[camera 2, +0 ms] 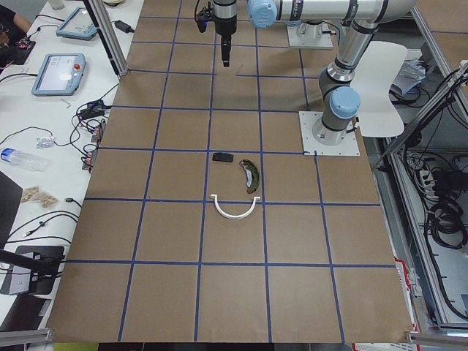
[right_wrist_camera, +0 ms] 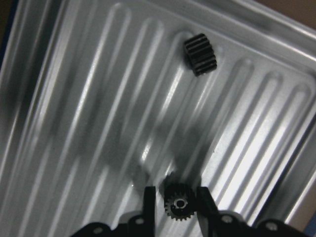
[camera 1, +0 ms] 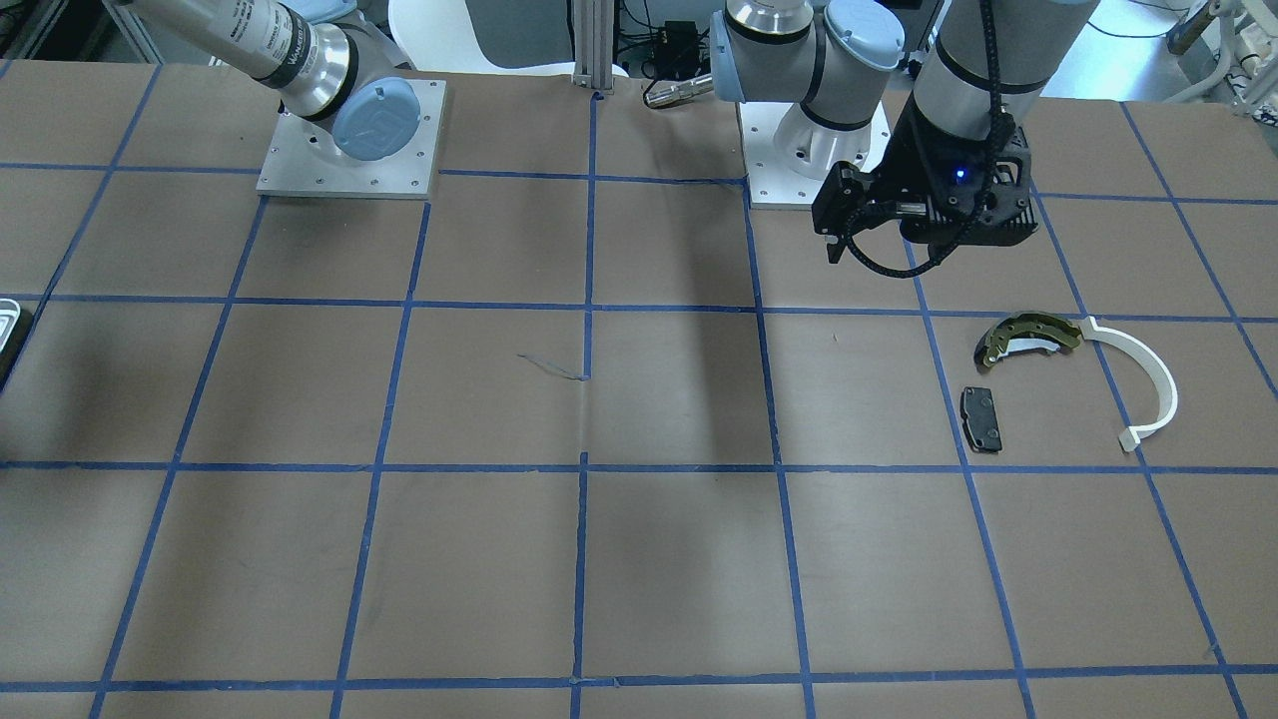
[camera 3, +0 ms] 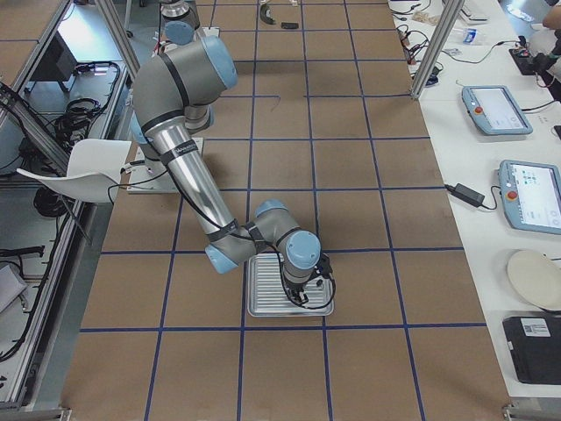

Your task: Place bearing gear from tray to pile

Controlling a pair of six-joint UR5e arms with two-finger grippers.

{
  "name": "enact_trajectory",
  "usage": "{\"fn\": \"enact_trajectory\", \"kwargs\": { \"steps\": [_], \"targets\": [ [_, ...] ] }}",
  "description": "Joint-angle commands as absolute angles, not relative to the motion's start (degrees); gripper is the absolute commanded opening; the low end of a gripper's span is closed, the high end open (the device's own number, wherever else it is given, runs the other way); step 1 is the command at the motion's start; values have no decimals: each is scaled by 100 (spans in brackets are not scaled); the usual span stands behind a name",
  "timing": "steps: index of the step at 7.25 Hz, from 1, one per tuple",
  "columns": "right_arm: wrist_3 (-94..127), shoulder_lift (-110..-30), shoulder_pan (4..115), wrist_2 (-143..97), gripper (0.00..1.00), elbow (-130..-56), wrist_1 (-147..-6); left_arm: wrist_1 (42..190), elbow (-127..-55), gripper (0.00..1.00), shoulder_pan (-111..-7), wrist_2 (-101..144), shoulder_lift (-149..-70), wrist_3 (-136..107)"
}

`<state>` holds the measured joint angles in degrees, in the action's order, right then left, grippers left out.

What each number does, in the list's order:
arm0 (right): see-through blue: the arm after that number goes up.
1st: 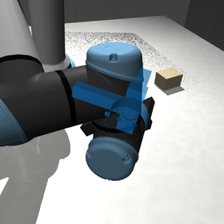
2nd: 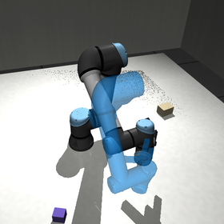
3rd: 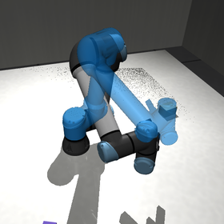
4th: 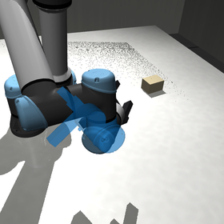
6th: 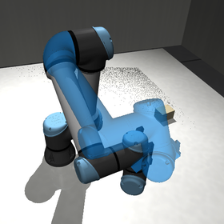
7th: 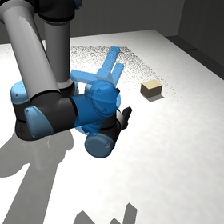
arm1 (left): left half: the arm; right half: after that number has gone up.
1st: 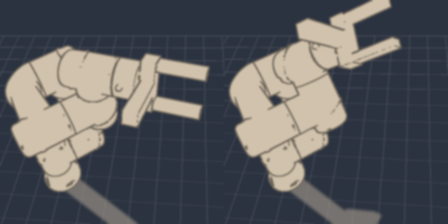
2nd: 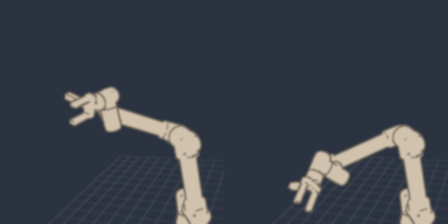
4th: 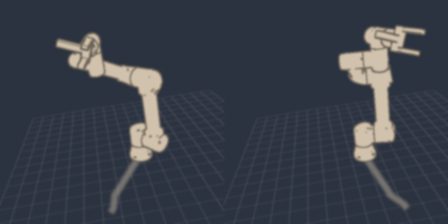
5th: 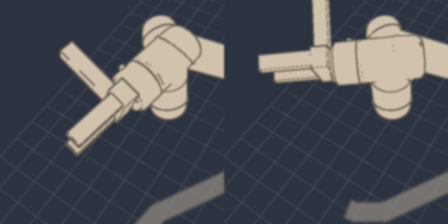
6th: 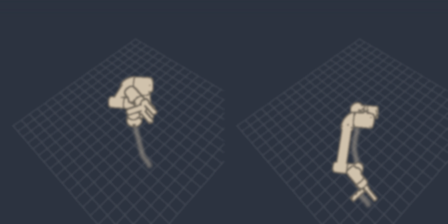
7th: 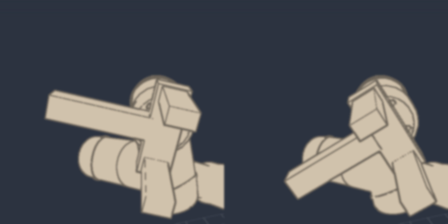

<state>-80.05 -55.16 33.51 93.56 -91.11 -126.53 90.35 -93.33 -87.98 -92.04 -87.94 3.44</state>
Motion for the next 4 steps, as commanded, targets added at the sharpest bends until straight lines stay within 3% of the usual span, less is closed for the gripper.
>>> {"fn": "enact_trajectory", "kwargs": {
  "steps": [1, 4],
  "targets": [
    [-8007, -5528, 3340, 9352, 16, -9079, -12639, 9035, -9334, 100, -8798, -9202, -8798, 334],
    [-7484, -5868, 3506, 9291, 12, -9149, -12438, 9044, -9343, 100, -8798, -9211, -8798, 343]
  ]
}}
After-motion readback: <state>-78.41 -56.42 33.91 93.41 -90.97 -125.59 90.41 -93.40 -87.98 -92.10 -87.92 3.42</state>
